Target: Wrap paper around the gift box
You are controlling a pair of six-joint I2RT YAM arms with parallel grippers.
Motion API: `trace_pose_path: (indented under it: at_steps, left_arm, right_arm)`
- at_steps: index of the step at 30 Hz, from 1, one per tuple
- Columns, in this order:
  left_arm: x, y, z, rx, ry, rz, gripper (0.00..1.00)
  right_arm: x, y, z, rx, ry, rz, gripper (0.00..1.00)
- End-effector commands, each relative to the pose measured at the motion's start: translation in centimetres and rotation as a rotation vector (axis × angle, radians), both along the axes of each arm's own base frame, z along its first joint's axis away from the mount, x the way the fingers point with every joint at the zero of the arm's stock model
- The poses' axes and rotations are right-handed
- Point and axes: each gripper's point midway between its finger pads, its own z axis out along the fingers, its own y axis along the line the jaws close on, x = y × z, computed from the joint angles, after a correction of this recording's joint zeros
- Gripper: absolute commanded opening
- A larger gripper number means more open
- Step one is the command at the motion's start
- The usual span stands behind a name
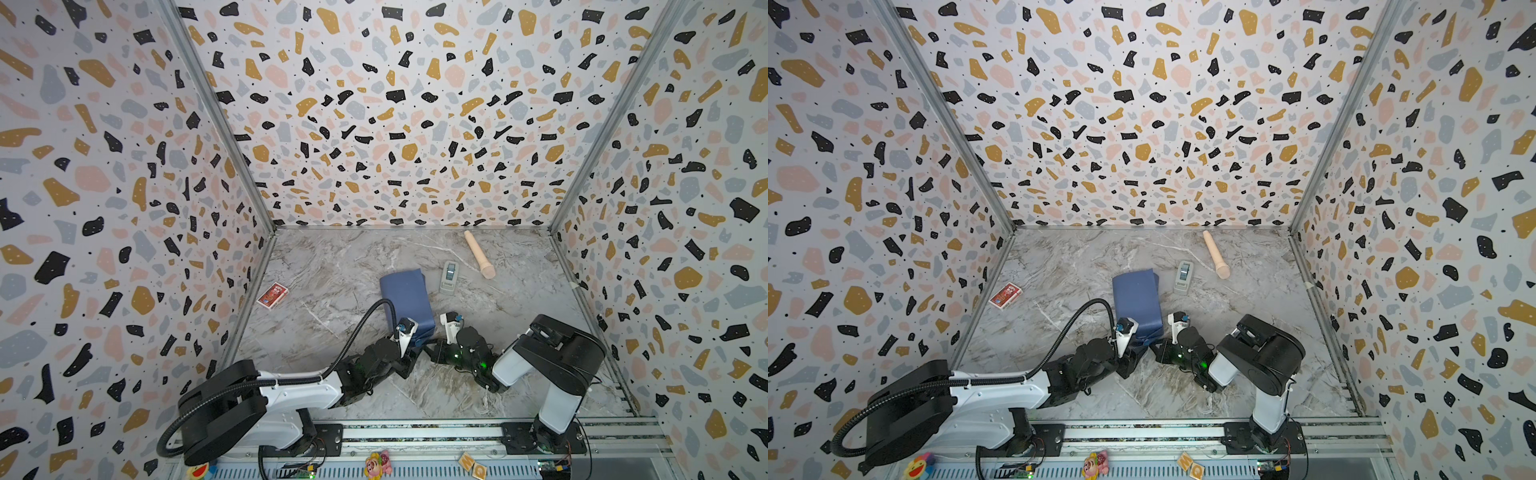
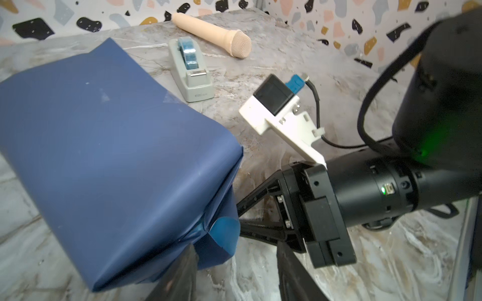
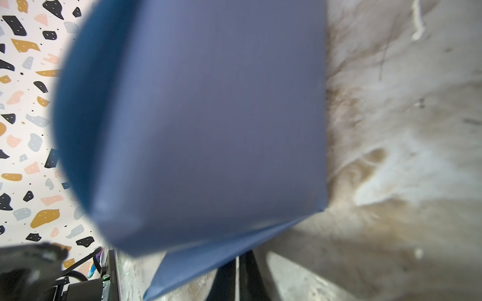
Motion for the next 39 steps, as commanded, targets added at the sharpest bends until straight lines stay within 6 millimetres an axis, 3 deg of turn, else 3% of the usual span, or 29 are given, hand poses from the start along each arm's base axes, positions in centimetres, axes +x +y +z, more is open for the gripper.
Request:
trace_pose_path:
  at_steps: [1,7,27,39]
  left_arm:
    - [-0.1,-0.2,0.2,0.128,-0.129,-0.115,0.49]
    - [-0.2,1.4,-2.0,0.318,-0.257,-0.194,0.49]
    - [2.4,1.5,-3.9,0.408,-0.359,-0.187,0.38]
    - [2.8,0.3,-4.7,0.442,-0.379,-0.236,0.36]
  right_arm:
    - [-1.0,-1.4,-2.7,-0.086,0.064,-0.013,0.08]
    - [-1.1,-1.5,-2.7,-0.084,0.064,-0.013,0.08]
    - [-1.4,-1.6,-2.7,-0.089,0.066,-0.004,0.08]
    - [-1.5,-1.7,-2.9,-0.091,0.071,-0.005,0.08]
